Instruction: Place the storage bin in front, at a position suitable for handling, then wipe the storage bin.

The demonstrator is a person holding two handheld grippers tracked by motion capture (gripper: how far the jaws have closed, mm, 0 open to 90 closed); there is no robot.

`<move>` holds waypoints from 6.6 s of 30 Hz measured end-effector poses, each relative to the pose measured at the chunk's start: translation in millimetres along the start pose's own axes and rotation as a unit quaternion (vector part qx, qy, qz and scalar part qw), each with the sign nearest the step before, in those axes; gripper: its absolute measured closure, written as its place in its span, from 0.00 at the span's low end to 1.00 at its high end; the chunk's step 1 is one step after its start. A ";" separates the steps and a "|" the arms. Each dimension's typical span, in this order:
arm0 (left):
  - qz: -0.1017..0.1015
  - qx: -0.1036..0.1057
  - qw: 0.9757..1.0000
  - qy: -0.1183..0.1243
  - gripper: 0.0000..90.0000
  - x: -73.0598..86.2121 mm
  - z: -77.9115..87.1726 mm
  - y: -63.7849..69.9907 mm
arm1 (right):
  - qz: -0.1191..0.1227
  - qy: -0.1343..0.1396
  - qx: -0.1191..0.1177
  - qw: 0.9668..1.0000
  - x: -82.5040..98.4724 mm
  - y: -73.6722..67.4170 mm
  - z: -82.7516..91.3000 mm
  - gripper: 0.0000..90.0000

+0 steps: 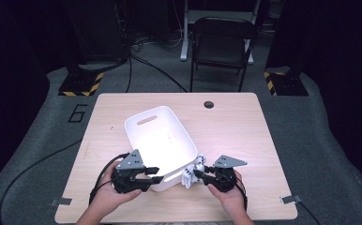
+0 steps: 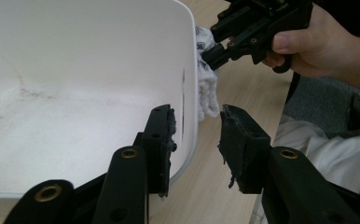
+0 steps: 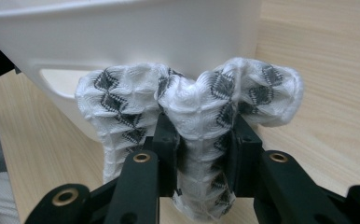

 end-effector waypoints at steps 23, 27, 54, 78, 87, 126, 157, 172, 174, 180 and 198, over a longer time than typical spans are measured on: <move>-0.029 -0.026 0.999 0.008 0.96 -1.0 -18.6 13.5 | 0.004 0.008 -0.006 1.000 -5.8 -9.2 0.9 0.75; -0.013 -0.021 1.000 0.012 0.96 -1.4 -20.0 14.2 | 0.022 0.050 -0.013 0.998 -21.3 -20.2 16.0 0.75; 0.018 -0.018 0.999 0.019 0.94 -2.6 -24.2 18.9 | 0.011 -0.074 -0.013 0.997 22.4 -8.6 -33.1 0.75; 0.037 -0.012 0.999 0.026 0.92 0.8 -21.5 22.8 | 0.036 0.054 -0.048 0.997 -25.3 -31.9 7.0 0.75; 0.038 -0.011 0.999 0.026 0.93 2.3 -20.0 23.8 | 0.015 0.079 -0.078 0.994 -28.7 -26.6 9.1 0.76; 0.127 -0.239 0.961 0.061 0.56 51.1 78.3 -134.6 | 0.011 0.052 -0.056 0.997 -16.3 -31.2 10.7 0.74; 0.164 -0.230 0.958 0.050 0.58 59.4 51.2 -133.6 | 0.010 0.012 -0.027 1.000 -1.4 -18.8 -7.6 0.74; 0.153 -0.224 0.961 0.050 0.47 58.7 43.0 -134.2 | 0.004 -0.039 -0.040 0.998 15.3 -6.6 -21.2 0.75; 0.153 -0.228 0.960 0.053 0.46 58.3 41.2 -134.6 | 0.000 -0.011 -0.048 0.999 5.9 -11.3 -10.3 0.75; 0.154 -0.225 0.961 0.050 0.43 58.0 38.2 -134.2 | 0.022 0.088 -0.077 0.993 -27.4 -31.5 28.5 0.75; 0.157 -0.225 0.960 0.051 0.38 57.0 33.0 -127.0 | -0.011 0.022 -0.047 0.999 -2.0 -16.4 -1.7 0.74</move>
Point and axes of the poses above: each handheld gripper's, and its own axes: z roughly backward along the jaws, x roughly out of its underside, y roughly to its right, the point moved 4 cm from there along -z, roughly forward along the jaws, and after that the axes turned 1 degree about -x, right-handed, at the moved point
